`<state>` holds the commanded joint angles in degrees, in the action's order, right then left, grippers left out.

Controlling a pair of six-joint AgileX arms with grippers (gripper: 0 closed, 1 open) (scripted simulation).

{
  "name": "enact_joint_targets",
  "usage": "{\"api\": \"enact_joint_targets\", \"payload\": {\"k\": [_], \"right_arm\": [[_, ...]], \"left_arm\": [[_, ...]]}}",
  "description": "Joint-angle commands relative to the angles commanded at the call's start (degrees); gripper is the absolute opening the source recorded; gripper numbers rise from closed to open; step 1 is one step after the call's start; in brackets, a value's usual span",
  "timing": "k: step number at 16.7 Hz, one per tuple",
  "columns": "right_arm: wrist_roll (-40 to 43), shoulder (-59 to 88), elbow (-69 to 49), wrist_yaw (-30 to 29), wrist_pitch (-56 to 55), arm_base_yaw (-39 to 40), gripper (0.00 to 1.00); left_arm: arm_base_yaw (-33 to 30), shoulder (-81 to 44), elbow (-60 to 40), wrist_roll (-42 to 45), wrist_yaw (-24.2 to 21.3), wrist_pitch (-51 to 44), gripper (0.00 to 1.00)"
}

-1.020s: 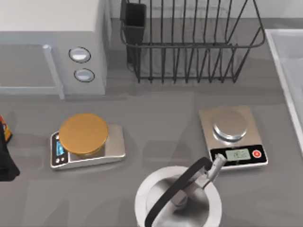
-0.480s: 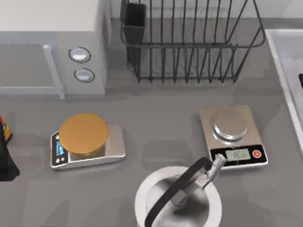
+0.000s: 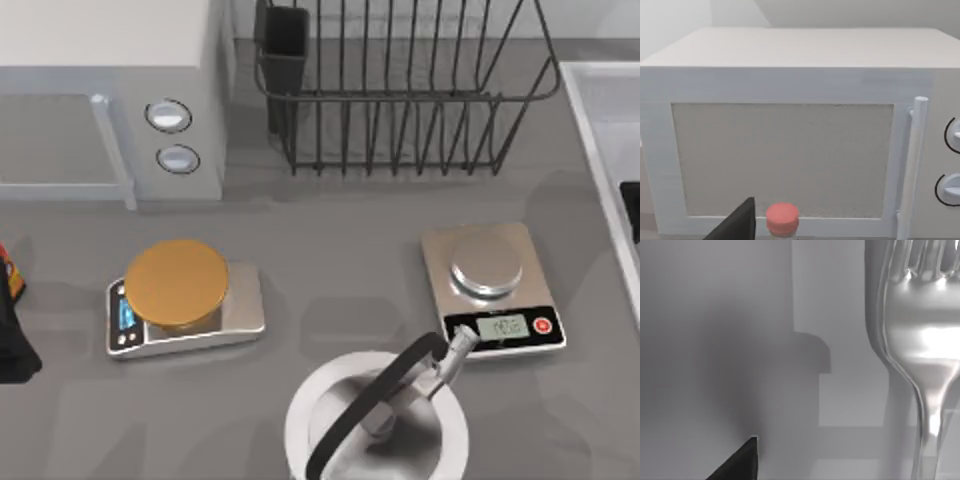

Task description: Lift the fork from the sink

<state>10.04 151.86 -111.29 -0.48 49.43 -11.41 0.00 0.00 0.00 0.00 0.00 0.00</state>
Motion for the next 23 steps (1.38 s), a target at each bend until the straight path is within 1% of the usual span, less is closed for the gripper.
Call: {"api": "enact_joint_targets", "payload": {"k": [1,14,15,22,23], "right_arm": [[0.0,0.0,0.0,0.0,0.0,0.0,1.00],[0.0,0.0,0.0,0.0,0.0,0.0,0.02],[0.0,0.0,0.0,0.0,0.0,0.0,0.00],[0.0,0.0,0.0,0.0,0.0,0.0,0.00],[-0.4,-2.6,-0.7,0.5,0.6,0.2,0.00]], "left_arm": [[0.0,0.0,0.0,0.0,0.0,0.0,1.00],[0.0,0.0,0.0,0.0,0.0,0.0,1.00],[0.0,0.0,0.0,0.0,0.0,0.0,1.00],[0.0,0.0,0.0,0.0,0.0,0.0,1.00],[0.0,0.0,0.0,0.0,0.0,0.0,1.00]]}}
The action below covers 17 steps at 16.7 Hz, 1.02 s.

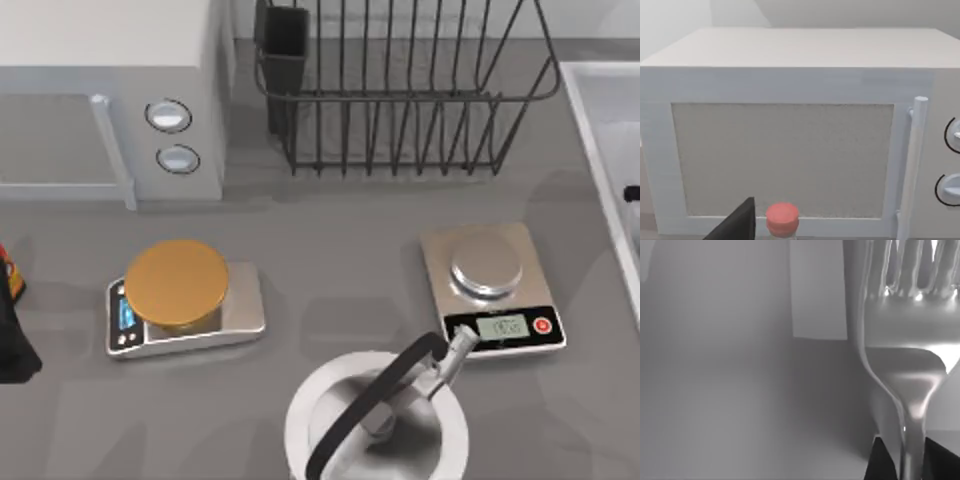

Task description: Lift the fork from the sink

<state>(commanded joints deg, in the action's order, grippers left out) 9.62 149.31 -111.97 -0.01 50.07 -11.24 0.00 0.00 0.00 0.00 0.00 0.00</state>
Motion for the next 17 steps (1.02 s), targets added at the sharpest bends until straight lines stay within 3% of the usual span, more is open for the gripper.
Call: {"api": "enact_joint_targets", "payload": {"k": [4,11,17], "right_arm": [[0.1,-0.9,-3.7,0.0,4.2,0.0,0.00],[0.2,-6.5,-17.6,0.1,25.0,-0.1,0.00],[0.1,-7.7,-19.9,0.1,27.7,0.0,0.00]], "left_arm": [[0.0,0.0,0.0,0.0,0.0,0.0,1.00],[0.0,0.0,0.0,0.0,0.0,0.0,1.00],[0.0,0.0,0.0,0.0,0.0,0.0,1.00]]}}
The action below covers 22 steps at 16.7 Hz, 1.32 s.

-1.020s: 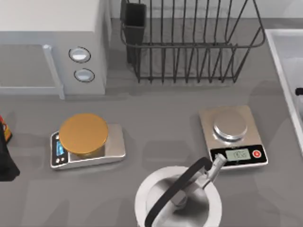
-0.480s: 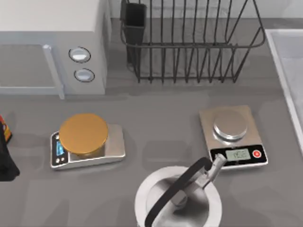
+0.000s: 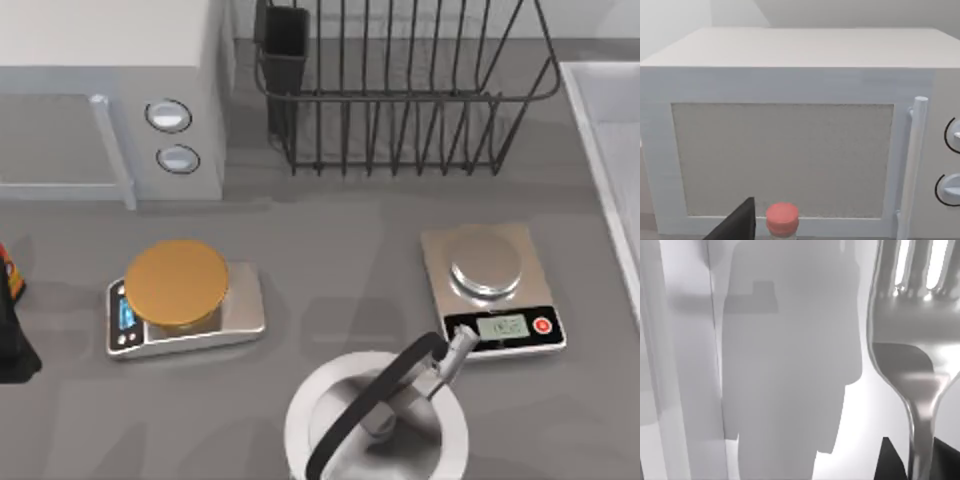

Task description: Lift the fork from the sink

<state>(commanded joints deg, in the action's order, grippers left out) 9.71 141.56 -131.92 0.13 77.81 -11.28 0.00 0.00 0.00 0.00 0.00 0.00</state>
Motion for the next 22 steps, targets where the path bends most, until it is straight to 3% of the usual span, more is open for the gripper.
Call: {"api": "enact_joint_targets", "payload": {"k": [4,13,22], "right_arm": [[-3.6,-4.1,4.1,0.0,0.3,3.7,0.00],[-23.8,-31.4,31.3,-0.2,2.4,24.5,0.00],[-25.3,-32.2,35.7,-0.1,-0.7,25.7,0.00]], "left_arm": [[0.0,0.0,0.0,0.0,0.0,0.0,1.00],[0.0,0.0,0.0,0.0,0.0,0.0,1.00],[0.0,0.0,0.0,0.0,0.0,0.0,1.00]]}}
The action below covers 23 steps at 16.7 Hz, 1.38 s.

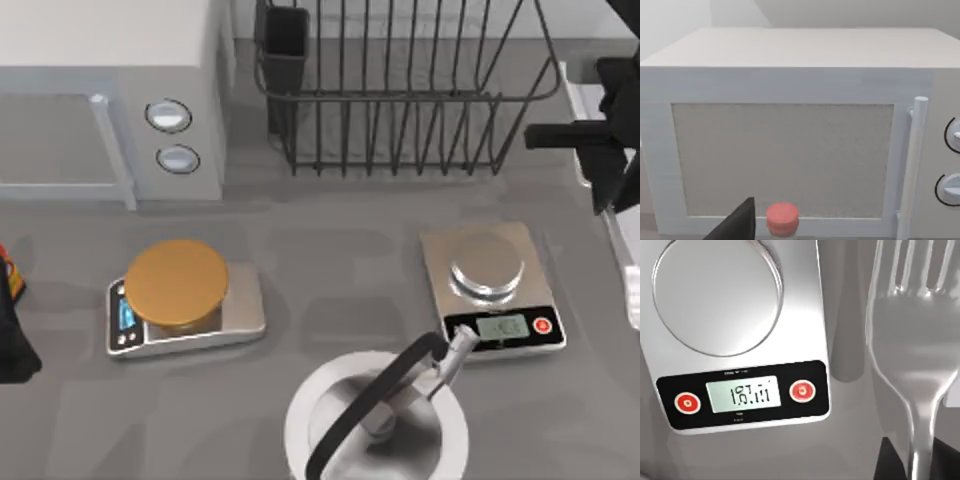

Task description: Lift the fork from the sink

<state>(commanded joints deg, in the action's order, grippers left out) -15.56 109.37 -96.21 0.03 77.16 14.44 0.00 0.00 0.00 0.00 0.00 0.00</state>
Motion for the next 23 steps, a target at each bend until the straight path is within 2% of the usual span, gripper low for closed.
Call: {"api": "enact_joint_targets", "payload": {"k": [9,15,23], "right_arm": [[-0.1,2.4,16.4,-0.1,-19.0,0.3,0.00],[-0.2,2.6,17.8,-0.1,-20.7,0.4,0.00],[-0.2,2.6,17.8,-0.1,-20.7,0.4,0.60]], "left_arm": [[0.0,0.0,0.0,0.0,0.0,0.0,1.00],[0.0,0.0,0.0,0.0,0.0,0.0,1.00],[0.0,0.0,0.0,0.0,0.0,0.0,1.00]]}}
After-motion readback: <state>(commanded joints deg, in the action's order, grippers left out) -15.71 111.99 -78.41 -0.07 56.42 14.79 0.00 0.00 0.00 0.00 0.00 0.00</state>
